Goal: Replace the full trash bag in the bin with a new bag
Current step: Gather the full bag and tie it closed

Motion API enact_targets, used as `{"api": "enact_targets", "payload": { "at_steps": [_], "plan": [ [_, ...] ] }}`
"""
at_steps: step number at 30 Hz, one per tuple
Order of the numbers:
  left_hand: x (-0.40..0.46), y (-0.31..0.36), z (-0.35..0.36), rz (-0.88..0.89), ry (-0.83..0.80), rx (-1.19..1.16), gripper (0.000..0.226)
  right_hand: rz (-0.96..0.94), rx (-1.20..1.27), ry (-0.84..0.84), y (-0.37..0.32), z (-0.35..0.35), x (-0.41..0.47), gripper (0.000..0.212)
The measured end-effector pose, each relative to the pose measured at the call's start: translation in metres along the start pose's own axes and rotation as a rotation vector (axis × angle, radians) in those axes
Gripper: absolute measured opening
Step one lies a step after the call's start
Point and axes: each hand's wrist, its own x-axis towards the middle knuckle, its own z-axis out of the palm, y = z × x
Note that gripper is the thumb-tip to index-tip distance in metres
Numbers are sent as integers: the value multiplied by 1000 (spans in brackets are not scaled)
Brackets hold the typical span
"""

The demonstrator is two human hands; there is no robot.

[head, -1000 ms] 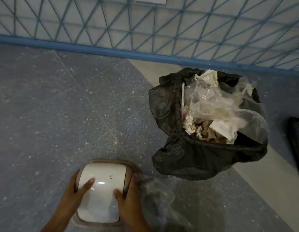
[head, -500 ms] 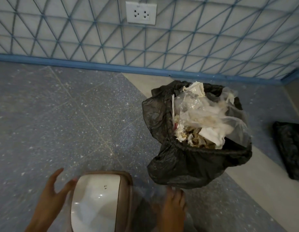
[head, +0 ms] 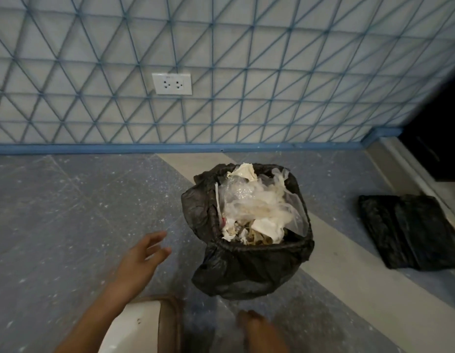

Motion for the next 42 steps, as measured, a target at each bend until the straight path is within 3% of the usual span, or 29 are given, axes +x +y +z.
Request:
{"api": "enact_targets", "payload": {
  "at_steps": [6, 8, 10, 14, 16, 20, 25, 28, 31, 34, 38, 42],
  "plan": [
    [17, 44, 36, -43, 29, -149, 39, -330, 92, 319, -24, -140, -64, 10],
    [21, 55, 43, -77, 61, -197, 44, -391, 158, 424, -35, -183, -71, 21],
    [27, 59, 46, -107, 93, -225, 46, -384, 240, 580, -46, -216, -61, 36],
    [34, 62, 51, -127, 117, -236, 48, -295, 296, 855, -59, -263, -20, 29],
    [38, 60, 53, -140, 127, -238, 48, -238, 265, 899, -64, -271, 2, 32],
    [44, 48, 62, -192, 151, -254, 46, -49, 87, 792, -60, -251, 40, 29],
    [44, 32, 78, -261, 150, -276, 48, 38, 5, 617, -45, -213, 57, 33],
    [45, 23, 81, -315, 121, -344, 54, -40, 67, 687, -41, -225, 50, 32],
    [46, 18, 82, -370, 86, -446, 58, -182, 265, 887, -31, -249, 30, 38],
    [46, 16, 82, -419, -13, -550, 57, -207, 488, 971, 2, -265, 16, 26],
    [48, 11, 84, -445, -105, -546, 61, 65, 773, 747, 66, -235, 29, 20],
    [42, 4, 90, -482, -131, -519, 54, 321, 933, 410, 98, -160, 49, 41]
  ]
}}
